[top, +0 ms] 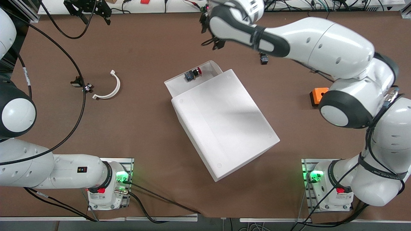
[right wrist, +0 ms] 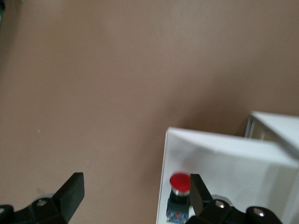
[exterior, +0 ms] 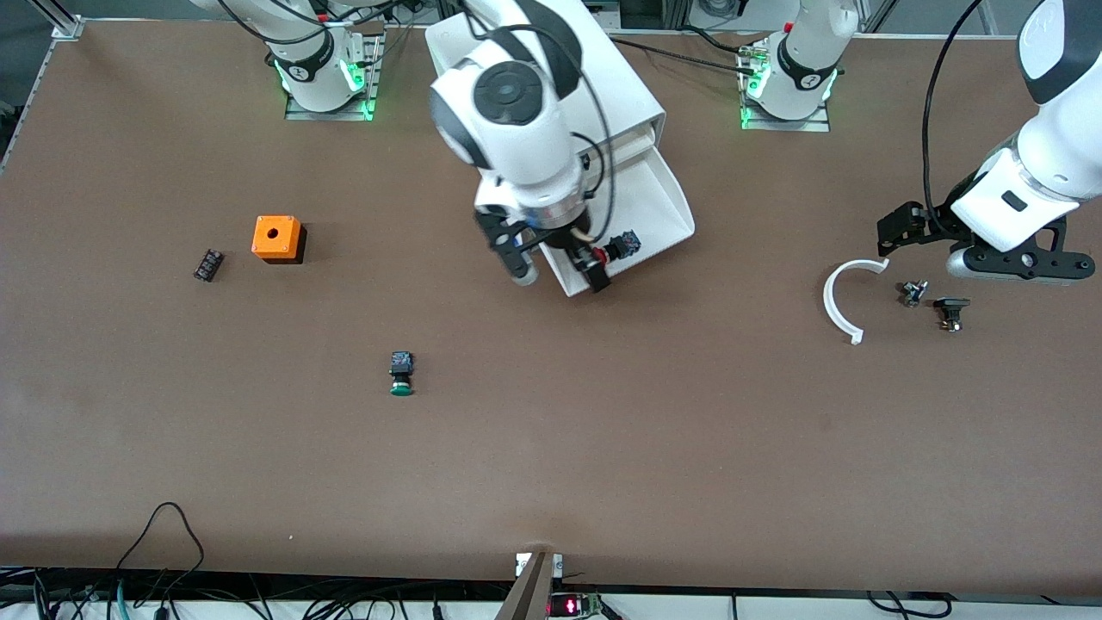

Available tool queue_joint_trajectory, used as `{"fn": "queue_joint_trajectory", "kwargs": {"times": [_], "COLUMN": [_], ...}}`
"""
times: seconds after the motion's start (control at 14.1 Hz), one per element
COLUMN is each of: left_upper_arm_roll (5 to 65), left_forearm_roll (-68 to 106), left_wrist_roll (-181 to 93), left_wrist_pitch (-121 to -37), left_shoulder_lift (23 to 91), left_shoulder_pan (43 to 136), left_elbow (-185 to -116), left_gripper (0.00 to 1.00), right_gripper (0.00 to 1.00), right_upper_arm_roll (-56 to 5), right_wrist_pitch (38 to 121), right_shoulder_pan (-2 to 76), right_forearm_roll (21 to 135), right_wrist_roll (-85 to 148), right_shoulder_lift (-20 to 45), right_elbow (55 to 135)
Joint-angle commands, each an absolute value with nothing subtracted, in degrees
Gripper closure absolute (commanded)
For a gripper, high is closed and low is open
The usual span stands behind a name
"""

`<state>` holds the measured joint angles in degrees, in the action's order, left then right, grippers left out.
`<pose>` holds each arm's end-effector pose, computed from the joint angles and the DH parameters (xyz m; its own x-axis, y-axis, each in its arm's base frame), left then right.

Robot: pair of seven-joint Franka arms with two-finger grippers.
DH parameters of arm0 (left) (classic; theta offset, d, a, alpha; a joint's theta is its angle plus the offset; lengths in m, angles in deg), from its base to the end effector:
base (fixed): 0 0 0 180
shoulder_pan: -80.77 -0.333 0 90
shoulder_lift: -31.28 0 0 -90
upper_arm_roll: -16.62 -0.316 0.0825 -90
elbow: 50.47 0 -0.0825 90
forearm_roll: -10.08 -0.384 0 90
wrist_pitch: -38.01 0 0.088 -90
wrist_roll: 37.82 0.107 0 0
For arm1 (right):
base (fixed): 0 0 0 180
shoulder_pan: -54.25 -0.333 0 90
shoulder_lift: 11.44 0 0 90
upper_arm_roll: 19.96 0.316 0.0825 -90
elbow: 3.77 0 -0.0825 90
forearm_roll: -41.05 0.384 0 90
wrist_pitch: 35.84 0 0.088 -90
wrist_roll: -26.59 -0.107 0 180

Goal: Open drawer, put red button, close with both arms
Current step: 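Release the button and withdraw the right gripper while the left gripper approaches drawer, then push the drawer closed with the left gripper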

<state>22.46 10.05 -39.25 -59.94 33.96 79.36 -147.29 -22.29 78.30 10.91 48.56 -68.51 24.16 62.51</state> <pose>0.5729 -0.0432 0.5536 0.9983 -0.0524 -0.0269 -0.0523 -0.9986 0.0036 0.5568 0.5064 0.4583 0.5675 -0.8142 -0.1227 -0.8177 -0.5397 -0.2004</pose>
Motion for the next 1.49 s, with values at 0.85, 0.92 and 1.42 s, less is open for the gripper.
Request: {"fn": "queue_joint_trajectory", "kwargs": {"times": [0.85,0.92,1.42], "left_upper_arm_roll": [33.84,34.02,33.93], "left_forearm_roll": [13.51,13.33,13.24], "left_wrist_roll": [-77.78,-80.33,-88.7], "left_wrist_pitch": [-73.58,-76.83,-88.02], "left_shoulder_lift": [47.7,48.67,54.04], "left_shoulder_pan": [81.29,82.86,89.46], "left_elbow": [-150.04,-151.18,-155.14], "left_gripper": [0.0,0.0,0.0], "right_gripper": [0.0,0.0,0.0], "right_upper_arm_roll": [-24.77,-26.62,-29.18], "right_wrist_pitch": [63.3,63.3,63.3], "right_shoulder_pan": [38.07,37.99,37.99], "right_forearm_roll": [56.61,56.34,43.08], "right_wrist_roll": [-3.79,0.53,15.33], "right_shoulder_lift": [14.59,13.53,3.95], "right_elbow": [74.16,75.84,85.78]}}
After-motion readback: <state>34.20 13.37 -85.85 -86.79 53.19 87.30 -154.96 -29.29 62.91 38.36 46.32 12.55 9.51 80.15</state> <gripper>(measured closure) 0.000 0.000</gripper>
